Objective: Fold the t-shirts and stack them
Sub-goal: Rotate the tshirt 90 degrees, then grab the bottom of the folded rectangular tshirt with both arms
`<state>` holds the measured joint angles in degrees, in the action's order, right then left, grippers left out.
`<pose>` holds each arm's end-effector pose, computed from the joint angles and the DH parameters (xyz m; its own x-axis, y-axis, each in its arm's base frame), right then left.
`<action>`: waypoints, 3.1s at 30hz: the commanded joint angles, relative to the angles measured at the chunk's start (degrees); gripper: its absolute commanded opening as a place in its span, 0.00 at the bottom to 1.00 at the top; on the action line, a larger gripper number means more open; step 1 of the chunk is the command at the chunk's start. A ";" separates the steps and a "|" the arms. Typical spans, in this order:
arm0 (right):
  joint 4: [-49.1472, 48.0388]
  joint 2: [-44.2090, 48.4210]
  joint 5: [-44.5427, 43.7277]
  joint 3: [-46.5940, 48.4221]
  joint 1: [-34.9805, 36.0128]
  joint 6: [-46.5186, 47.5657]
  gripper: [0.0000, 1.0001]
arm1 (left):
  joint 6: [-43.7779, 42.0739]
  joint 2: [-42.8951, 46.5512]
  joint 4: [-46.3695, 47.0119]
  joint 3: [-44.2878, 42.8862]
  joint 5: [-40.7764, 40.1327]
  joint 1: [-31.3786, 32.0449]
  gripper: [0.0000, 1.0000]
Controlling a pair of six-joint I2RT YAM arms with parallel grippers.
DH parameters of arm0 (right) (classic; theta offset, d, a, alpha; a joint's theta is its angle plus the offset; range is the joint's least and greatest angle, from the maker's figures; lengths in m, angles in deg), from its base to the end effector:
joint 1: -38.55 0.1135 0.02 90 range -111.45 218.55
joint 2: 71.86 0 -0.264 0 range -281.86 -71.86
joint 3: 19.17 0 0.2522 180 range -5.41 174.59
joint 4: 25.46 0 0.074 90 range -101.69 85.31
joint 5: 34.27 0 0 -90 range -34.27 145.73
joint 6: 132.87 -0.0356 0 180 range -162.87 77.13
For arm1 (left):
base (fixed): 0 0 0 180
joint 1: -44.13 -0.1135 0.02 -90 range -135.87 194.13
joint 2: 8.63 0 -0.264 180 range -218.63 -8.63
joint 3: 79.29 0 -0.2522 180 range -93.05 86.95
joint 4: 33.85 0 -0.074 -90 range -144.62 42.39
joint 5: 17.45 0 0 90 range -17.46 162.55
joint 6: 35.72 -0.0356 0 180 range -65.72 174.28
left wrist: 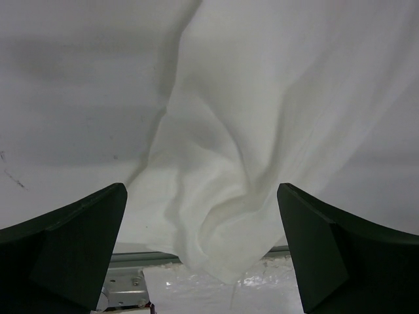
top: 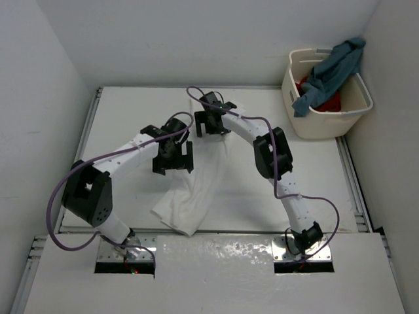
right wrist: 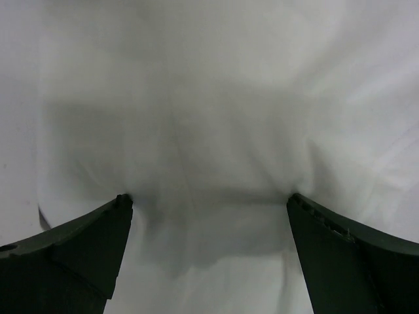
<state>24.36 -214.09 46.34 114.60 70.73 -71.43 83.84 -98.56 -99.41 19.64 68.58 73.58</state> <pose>0.4563 0.2803 0.1453 -0.8488 0.0232 -0.5281 -0.0535 0.9901 0.1295 0.2610 -0.1445 0.2332 -0.9636 -0.0211 -0.2665 -0.0012 0.9972 -0.0745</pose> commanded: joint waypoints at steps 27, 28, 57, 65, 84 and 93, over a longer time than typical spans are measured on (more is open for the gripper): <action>-22.26 13.18 18.79 2.19 -2.48 32.08 0.99 | -3.63 6.33 9.05 10.69 10.11 -10.91 1.00; -21.56 16.08 18.97 -4.62 -2.48 30.94 0.99 | -3.20 6.78 10.64 12.27 10.82 -10.91 1.00; -27.71 49.25 19.23 -72.46 14.66 12.91 0.92 | 2.16 -3.67 29.38 23.36 14.87 -3.44 0.28; -25.43 45.74 16.42 -71.67 15.19 12.39 0.63 | 5.33 -2.27 27.01 25.29 13.46 -1.50 0.16; -22.17 56.63 20.29 -82.21 15.28 10.36 0.09 | 15.61 7.05 24.89 32.94 15.21 8.34 0.47; -22.34 56.89 19.93 -82.30 15.19 10.10 0.07 | 17.81 6.44 30.52 34.61 19.17 11.33 0.28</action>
<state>2.11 -158.90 65.62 32.16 85.57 -60.65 101.04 -91.34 -69.15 52.65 88.07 83.29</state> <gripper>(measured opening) 0.079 0.312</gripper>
